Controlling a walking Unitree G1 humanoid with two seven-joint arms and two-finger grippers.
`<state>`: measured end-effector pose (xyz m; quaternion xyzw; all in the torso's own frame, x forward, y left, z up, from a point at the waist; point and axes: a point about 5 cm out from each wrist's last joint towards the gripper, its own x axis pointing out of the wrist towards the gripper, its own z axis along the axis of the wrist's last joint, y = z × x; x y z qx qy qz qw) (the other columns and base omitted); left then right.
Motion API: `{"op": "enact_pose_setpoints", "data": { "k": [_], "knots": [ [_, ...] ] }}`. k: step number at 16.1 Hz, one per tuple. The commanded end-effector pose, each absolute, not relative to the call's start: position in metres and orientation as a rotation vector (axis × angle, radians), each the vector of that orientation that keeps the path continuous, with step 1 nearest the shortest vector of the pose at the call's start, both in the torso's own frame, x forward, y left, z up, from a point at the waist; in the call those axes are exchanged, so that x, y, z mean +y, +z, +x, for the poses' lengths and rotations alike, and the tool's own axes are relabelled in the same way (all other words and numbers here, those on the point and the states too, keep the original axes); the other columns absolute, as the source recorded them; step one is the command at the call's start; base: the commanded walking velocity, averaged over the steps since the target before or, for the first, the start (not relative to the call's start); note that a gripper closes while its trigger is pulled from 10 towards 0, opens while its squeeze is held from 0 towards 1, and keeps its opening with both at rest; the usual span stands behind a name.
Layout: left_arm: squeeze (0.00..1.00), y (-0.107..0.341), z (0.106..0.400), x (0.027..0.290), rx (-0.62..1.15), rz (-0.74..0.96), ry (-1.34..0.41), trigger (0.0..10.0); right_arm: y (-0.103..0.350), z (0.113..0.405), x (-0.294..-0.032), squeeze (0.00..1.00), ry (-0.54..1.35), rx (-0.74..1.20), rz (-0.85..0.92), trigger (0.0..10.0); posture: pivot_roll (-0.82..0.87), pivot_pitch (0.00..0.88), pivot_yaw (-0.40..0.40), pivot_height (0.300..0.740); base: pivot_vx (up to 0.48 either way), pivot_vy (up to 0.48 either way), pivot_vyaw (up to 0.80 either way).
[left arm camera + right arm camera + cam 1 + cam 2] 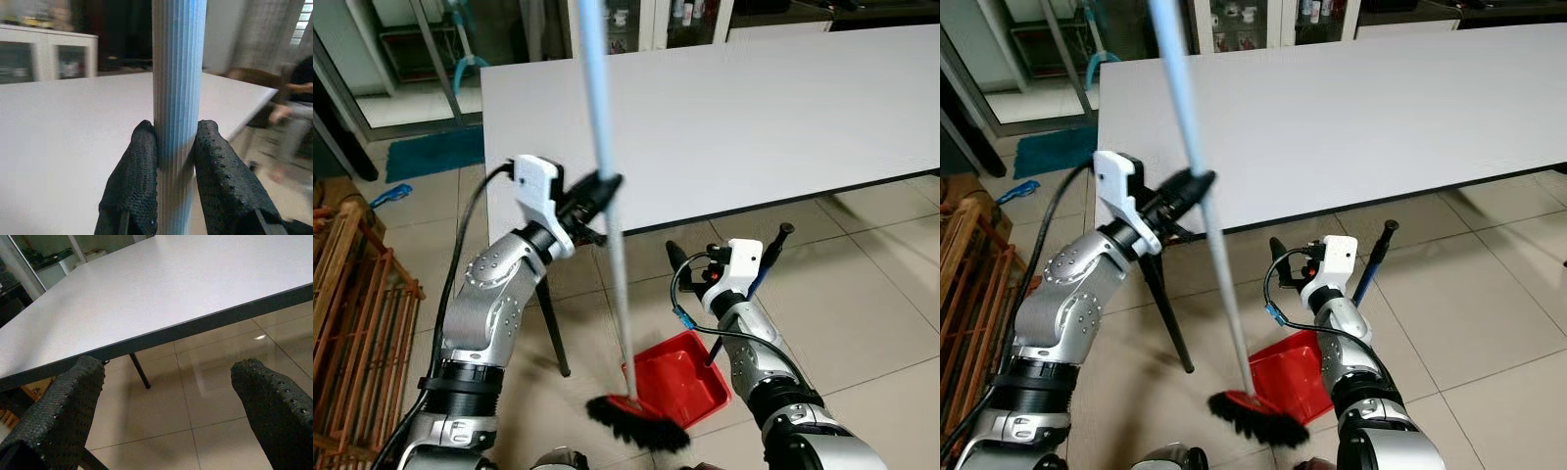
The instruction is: Sweep floor
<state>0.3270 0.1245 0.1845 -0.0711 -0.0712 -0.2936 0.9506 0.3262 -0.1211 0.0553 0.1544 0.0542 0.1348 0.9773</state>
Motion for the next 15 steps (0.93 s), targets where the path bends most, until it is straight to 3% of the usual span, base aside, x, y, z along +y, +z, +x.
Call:
{"op": "enact_pose_setpoints", "data": {
  "k": [1,2,6,15],
  "knots": [
    [0.00,0.195,0.332,0.128,-0.198,-0.151,-0.532,10.0,0.054,0.325,-0.122,0.00,0.266,0.111,0.311,10.0,-0.01,0.000,0.016,0.740,0.000,0.000,0.00],
    [0.00,0.187,0.338,0.131,-0.172,-0.179,-0.395,10.0,0.056,0.326,-0.124,0.00,0.247,0.106,0.304,10.0,-0.01,0.000,0.013,0.740,0.000,0.000,0.00],
    [0.00,0.156,0.340,0.126,-0.082,-0.152,-0.225,10.0,0.059,0.329,-0.128,0.00,0.213,0.093,0.303,10.0,-0.02,0.009,0.006,0.740,0.000,0.000,0.00],
    [0.00,0.150,0.343,0.119,-0.093,-0.090,-0.147,10.0,0.059,0.329,-0.128,0.00,0.191,0.090,0.311,10.0,-0.01,0.035,0.011,0.740,0.000,0.000,0.00]
  ]
}}
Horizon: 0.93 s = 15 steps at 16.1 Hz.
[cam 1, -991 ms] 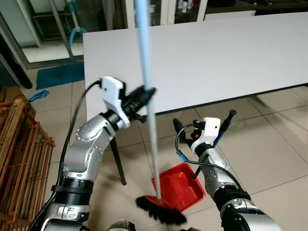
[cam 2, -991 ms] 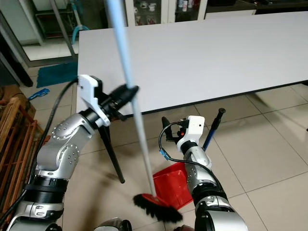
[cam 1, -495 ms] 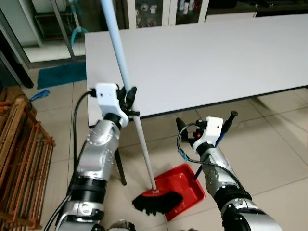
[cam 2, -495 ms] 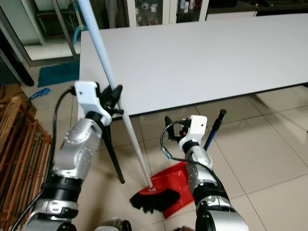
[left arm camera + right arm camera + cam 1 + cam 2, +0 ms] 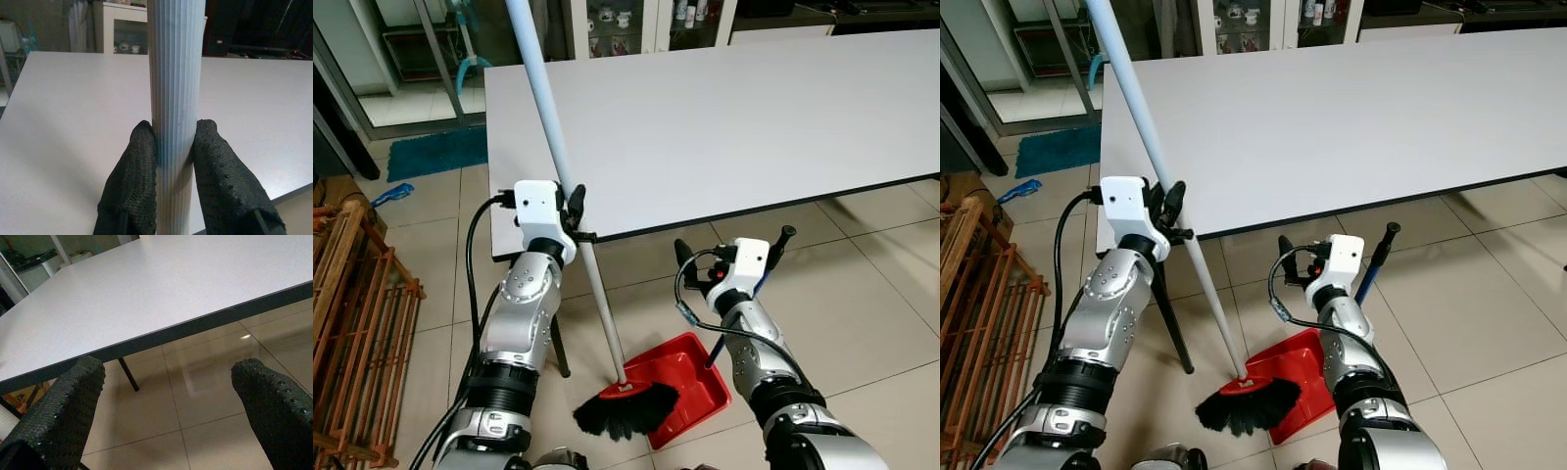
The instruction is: Sweep floor
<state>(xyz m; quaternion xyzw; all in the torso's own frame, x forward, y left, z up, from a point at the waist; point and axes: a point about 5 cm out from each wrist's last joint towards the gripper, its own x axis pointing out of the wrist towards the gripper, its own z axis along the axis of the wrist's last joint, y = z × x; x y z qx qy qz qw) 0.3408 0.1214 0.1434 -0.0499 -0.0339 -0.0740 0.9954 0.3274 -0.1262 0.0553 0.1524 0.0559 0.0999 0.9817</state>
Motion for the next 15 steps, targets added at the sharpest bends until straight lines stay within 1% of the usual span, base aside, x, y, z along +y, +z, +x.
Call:
{"op": "enact_pose_setpoints", "data": {
  "k": [1,12,15],
  "knots": [
    [0.00,0.1497,0.3430,0.1187,-0.095,-0.090,-0.146,10.0,0.0592,0.3288,-0.1279,0.00,0.191,0.090,0.311,10.0,-0.01,0.036,0.011,0.740,0.000,0.000,0.00],
    [0.00,0.1495,0.3444,0.1165,-0.108,-0.085,-0.149,10.0,0.0567,0.3276,-0.1284,0.00,0.188,0.102,0.312,10.0,-0.01,0.036,0.010,0.740,0.000,0.000,0.00],
    [0.00,0.1494,0.3434,0.1160,-0.111,-0.087,-0.146,10.0,0.0562,0.3273,-0.1283,0.00,0.190,0.105,0.313,10.0,-0.01,0.038,0.008,0.740,-0.252,0.000,0.00]
  ]
}}
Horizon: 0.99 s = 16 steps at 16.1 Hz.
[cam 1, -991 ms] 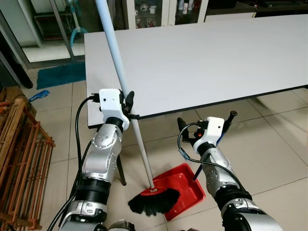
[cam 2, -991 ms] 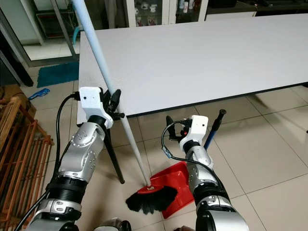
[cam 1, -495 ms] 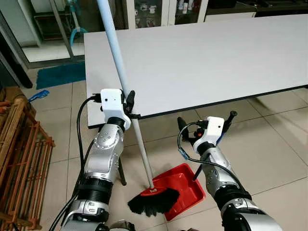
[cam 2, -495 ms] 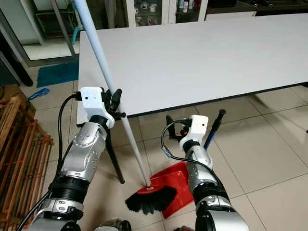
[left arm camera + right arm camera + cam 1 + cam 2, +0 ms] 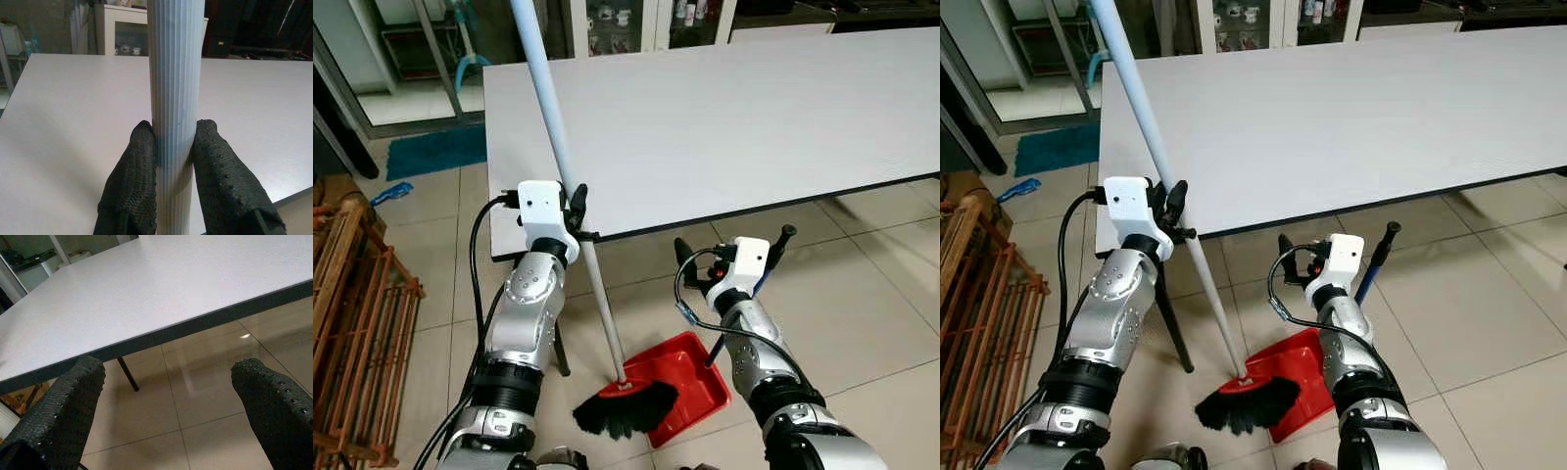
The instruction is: Sweep floor
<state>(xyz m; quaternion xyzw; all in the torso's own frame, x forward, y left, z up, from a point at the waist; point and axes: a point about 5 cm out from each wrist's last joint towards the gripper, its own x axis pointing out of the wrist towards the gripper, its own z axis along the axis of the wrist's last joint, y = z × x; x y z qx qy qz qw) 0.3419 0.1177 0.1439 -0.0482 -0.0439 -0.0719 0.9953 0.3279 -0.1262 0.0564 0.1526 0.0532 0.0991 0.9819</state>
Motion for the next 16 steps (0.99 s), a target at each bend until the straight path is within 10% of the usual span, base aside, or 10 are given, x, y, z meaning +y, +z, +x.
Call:
{"op": "enact_pose_setpoints", "data": {
  "k": [1,16],
  "knots": [
    [0.00,0.1496,0.3433,0.1161,-0.113,-0.085,-0.144,10.0,0.0562,0.3273,-0.1283,0.00,0.190,0.105,0.313,10.0,-0.01,0.038,0.008,0.740,-0.262,0.000,0.00],
    [0.00,0.1473,0.3437,0.1181,-0.107,-0.092,-0.137,10.0,0.0553,0.3265,-0.1278,0.00,0.194,0.109,0.313,10.0,-0.01,0.037,0.004,0.740,-0.274,0.000,0.00]
  ]
}}
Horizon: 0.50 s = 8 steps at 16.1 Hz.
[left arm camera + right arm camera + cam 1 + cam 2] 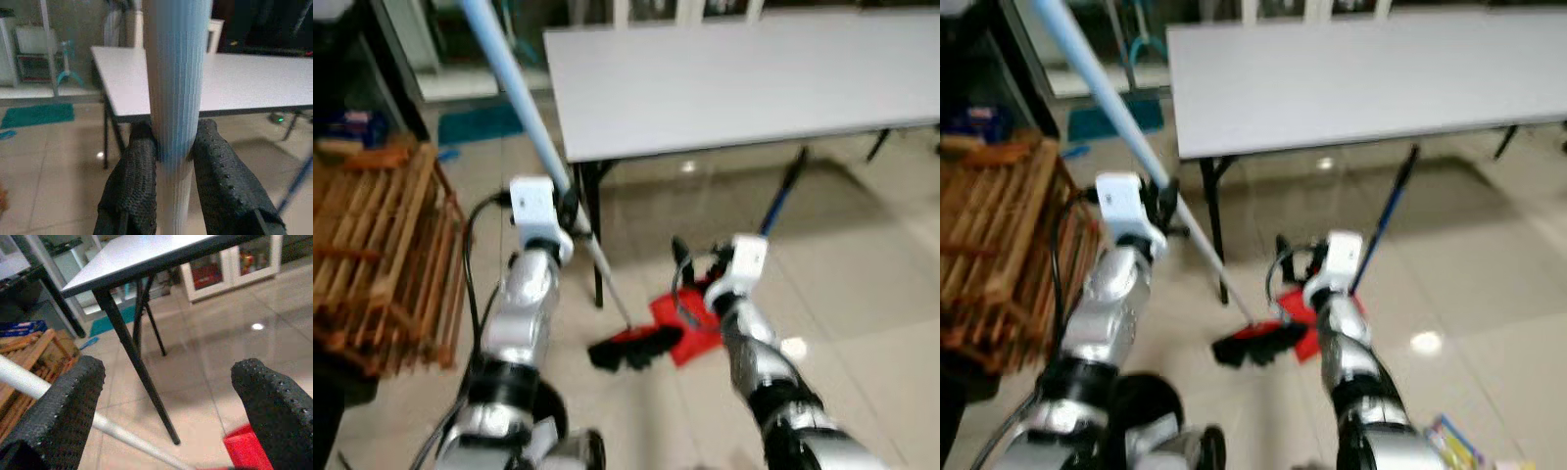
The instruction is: Sweep floor
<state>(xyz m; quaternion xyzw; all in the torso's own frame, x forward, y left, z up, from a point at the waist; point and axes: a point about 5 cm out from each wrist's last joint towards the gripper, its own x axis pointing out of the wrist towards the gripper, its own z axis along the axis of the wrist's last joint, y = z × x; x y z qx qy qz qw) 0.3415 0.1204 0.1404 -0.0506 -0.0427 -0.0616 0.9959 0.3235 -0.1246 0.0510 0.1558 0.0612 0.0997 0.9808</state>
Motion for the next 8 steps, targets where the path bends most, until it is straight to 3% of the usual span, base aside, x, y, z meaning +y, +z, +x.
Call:
{"op": "enact_pose_setpoints", "data": {
  "k": [1,8],
  "knots": [
    [0.00,0.1471,0.3438,0.1180,-0.107,-0.092,-0.137,10.0,0.0552,0.3265,-0.1277,0.00,0.194,0.109,0.313,10.0,-0.01,0.037,0.004,0.740,-0.277,0.000,0.00],
    [0.00,0.1474,0.3437,0.1184,-0.107,-0.092,-0.139,10.0,0.0547,0.3257,-0.1265,0.00,0.197,0.110,0.315,10.0,-0.01,0.040,0.007,0.740,-0.134,0.000,0.00]
  ]
}}
